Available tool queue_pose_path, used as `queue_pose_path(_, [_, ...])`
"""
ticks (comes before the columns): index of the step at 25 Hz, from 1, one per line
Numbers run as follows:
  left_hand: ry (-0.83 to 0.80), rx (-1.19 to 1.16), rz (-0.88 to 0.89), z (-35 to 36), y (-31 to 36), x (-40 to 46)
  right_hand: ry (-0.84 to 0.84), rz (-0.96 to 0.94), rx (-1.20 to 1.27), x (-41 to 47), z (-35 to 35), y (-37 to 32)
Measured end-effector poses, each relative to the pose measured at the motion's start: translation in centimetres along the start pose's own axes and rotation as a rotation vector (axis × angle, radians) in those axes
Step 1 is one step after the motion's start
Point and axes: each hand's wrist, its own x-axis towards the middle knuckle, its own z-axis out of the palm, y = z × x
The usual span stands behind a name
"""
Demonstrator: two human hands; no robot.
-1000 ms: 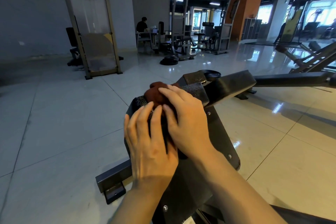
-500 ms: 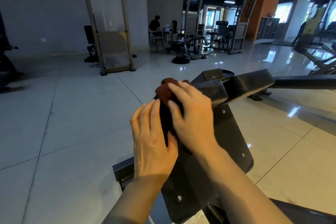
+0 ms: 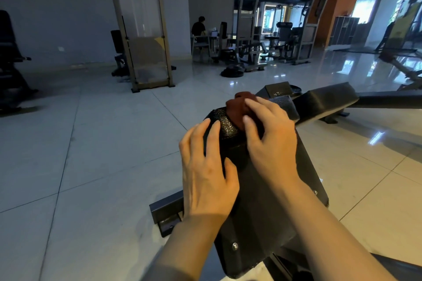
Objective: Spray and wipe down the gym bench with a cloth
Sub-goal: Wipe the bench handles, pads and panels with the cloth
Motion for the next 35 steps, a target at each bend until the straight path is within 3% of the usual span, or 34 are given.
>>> queue_pose_path(7, [0.012,0.025,0.040,0.6,0.0,0.2,-0.123,-0.237,-0.012,0.7,-0.1,-0.1])
queue_pose_path(13, [0.000,0.036,0.070,1.6,0.9,0.0,0.118,-0.010,-0.065,1.0,-0.5,2.5])
queue_pose_path(21, [0.053,0.082,0.157,4.4,2.4,-0.4,0.022,-0.152,-0.104,1.3,-0.7,1.5])
queue_pose_path(29, [-0.006,0.150,0.165,4.1,2.1,-0.2,0.080,0.127,-0.073,3.8,-1.5,5.9])
queue_pose_path(35, [-0.047,0.150,0.173,3.9,2.4,-0.1,-0.038,-0.022,-0.120,2.5,-1.7,3.7])
